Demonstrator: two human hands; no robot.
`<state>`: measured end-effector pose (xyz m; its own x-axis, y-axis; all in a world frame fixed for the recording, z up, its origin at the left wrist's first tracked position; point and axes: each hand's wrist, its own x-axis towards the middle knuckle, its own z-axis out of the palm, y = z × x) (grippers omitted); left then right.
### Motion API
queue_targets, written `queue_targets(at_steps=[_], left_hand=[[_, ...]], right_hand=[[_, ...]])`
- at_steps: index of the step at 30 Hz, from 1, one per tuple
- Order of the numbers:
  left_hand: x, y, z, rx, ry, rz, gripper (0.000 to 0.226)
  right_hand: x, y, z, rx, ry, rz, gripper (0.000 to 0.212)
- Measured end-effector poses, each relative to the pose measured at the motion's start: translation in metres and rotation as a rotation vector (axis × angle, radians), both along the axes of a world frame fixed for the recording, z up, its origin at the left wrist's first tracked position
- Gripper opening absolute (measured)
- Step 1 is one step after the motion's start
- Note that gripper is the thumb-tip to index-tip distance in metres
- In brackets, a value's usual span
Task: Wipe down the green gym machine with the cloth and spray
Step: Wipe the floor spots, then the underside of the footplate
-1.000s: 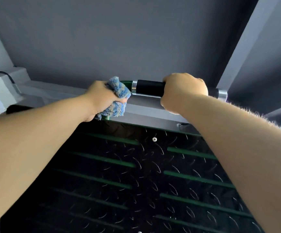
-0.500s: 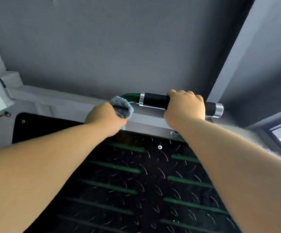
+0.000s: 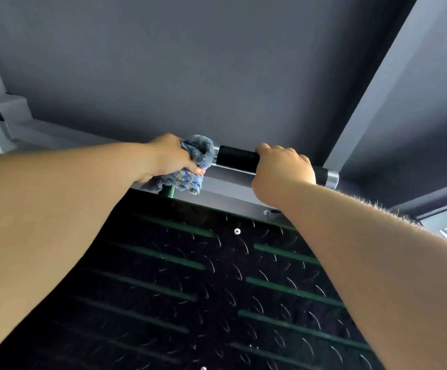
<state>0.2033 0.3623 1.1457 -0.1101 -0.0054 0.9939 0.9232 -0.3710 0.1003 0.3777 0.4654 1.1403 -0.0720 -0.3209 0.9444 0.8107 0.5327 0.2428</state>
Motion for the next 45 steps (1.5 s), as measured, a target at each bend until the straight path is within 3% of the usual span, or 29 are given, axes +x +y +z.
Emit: queue_targets(at_steps=[3, 5, 8, 10, 13, 16, 19, 22, 26, 31, 33, 35, 37, 41, 45], left_hand=[[-0.016, -0.002, -0.011, -0.19, -0.073, 0.021, 0.033], [-0.023, 0.0, -0.02, -0.269, -0.074, 0.222, 0.036], [-0.03, 0.007, -0.028, -0.227, -0.083, 0.505, 0.052], [-0.026, 0.014, -0.035, -0.038, -0.096, 0.526, 0.056], [-0.002, 0.013, -0.046, 0.416, -0.093, 0.277, 0.045], [0.026, 0.006, -0.028, 0.615, -0.131, 0.275, 0.041], [0.057, 0.014, -0.009, 0.497, -0.059, 0.371, 0.041], [0.102, 0.039, 0.001, 0.36, -0.011, 0.469, 0.044], [0.149, 0.084, -0.002, 0.419, 0.203, 0.727, 0.034], [0.1, 0.063, -0.004, 0.45, 0.517, 0.684, 0.008], [0.09, 0.051, 0.001, 0.441, 0.416, 0.674, 0.018], [0.092, 0.044, 0.003, 0.447, 0.194, 0.666, 0.031], [0.104, 0.046, 0.004, 0.413, 0.047, 0.612, 0.028], [0.147, 0.073, -0.001, 0.375, 0.066, 0.647, 0.021], [0.181, 0.1, 0.0, 0.307, 0.282, 0.566, 0.02]], right_hand=[[0.002, 0.0, -0.002, -0.01, -0.016, -0.013, 0.045], [0.002, 0.002, -0.004, -0.012, -0.012, -0.014, 0.046], [-0.001, 0.003, -0.008, -0.006, 0.005, 0.014, 0.042], [0.0, 0.003, -0.01, 0.008, -0.015, 0.047, 0.044], [0.011, 0.011, -0.017, 0.047, -0.096, 0.135, 0.06], [0.031, 0.029, -0.028, 0.079, -0.069, 0.2, 0.068], [0.054, 0.052, -0.034, 0.025, 0.075, 0.29, 0.067], [0.065, 0.067, -0.038, -0.081, 0.046, 0.417, 0.073], [0.066, 0.069, -0.038, -0.236, -0.009, 0.87, 0.078], [0.072, 0.07, -0.036, -0.366, -0.043, 1.114, 0.078], [0.074, 0.071, -0.034, -0.397, -0.08, 1.105, 0.079], [0.077, 0.071, -0.031, -0.423, -0.14, 1.108, 0.08], [0.08, 0.077, -0.029, -0.428, -0.199, 1.122, 0.08], [0.085, 0.079, -0.03, -0.393, -0.209, 1.168, 0.067], [0.094, 0.073, -0.036, -0.549, -0.226, 1.304, 0.081]])
